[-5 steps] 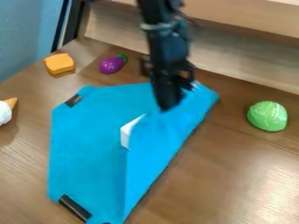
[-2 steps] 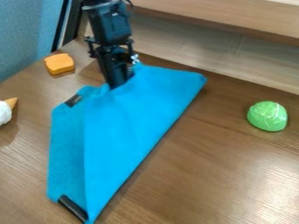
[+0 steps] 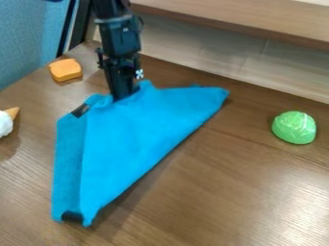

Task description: Cover the white figure from the right to left

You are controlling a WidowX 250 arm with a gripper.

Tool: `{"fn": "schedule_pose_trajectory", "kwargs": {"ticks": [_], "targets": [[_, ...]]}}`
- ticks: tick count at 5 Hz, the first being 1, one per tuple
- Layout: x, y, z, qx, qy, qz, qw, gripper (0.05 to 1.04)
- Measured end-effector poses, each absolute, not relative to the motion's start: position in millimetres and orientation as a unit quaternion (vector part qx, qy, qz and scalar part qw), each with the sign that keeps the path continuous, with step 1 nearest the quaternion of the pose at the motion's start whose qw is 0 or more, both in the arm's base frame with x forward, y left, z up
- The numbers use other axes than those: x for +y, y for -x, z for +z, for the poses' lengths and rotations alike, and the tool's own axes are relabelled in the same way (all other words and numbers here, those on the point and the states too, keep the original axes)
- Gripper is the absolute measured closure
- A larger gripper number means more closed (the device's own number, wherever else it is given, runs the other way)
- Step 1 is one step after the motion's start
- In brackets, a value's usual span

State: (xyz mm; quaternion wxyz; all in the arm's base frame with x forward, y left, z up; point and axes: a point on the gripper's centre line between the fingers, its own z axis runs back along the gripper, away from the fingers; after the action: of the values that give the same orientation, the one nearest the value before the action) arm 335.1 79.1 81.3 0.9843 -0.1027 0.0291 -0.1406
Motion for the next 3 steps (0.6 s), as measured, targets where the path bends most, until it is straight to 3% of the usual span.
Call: {"fn": "schedule_pose_trajectory", "kwargs": {"ticks": [2, 3], "targets": [[85.3, -326.0, 47.6, 0.059, 0.084, -0.113, 0.988, 0.581], [85.8, -313.5, 29.6, 0.063, 0.079, -0.113, 0.988, 0.274]]}}
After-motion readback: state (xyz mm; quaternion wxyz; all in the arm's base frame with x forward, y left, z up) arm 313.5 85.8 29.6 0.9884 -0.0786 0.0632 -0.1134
